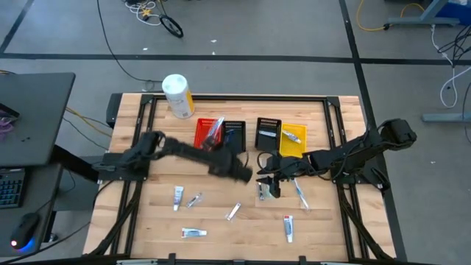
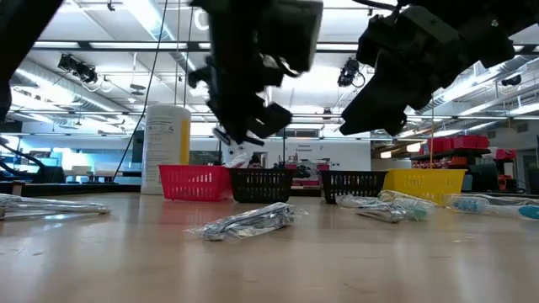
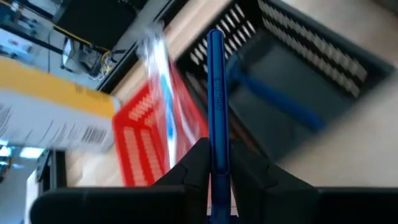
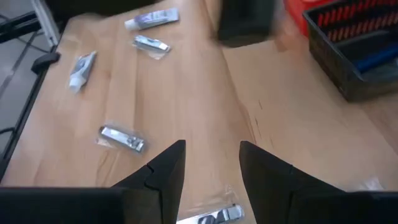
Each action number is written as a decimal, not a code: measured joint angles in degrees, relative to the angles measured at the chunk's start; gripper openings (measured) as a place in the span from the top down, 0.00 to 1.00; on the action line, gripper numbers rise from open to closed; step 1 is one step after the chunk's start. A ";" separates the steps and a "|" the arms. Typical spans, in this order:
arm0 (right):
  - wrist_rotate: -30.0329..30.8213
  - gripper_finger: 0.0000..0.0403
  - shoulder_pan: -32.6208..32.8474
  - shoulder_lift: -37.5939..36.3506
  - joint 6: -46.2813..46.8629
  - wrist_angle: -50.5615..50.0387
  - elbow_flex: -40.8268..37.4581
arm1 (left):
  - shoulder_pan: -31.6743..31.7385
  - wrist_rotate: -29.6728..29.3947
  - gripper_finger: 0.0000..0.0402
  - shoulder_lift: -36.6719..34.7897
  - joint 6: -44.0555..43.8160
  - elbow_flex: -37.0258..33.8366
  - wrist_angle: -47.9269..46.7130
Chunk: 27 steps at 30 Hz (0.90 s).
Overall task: Pick & Place Travel size toiletries
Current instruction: Put the blue razor into the left black basket
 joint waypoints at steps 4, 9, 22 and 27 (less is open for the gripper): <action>2.77 0.60 0.49 0.00 2.41 -0.15 0.00 | 6.77 2.13 0.88 0.00 8.52 -0.02 7.93; 3.58 0.60 0.99 0.00 2.43 -0.26 0.00 | 11.60 8.47 0.85 0.00 16.24 -0.02 16.68; 3.47 0.60 0.98 0.00 1.97 -0.39 0.00 | 16.93 21.77 0.84 0.00 14.83 -0.04 23.28; 3.47 0.60 0.98 0.00 0.31 -0.44 0.00 | 17.28 31.90 0.83 0.00 13.64 -0.07 23.23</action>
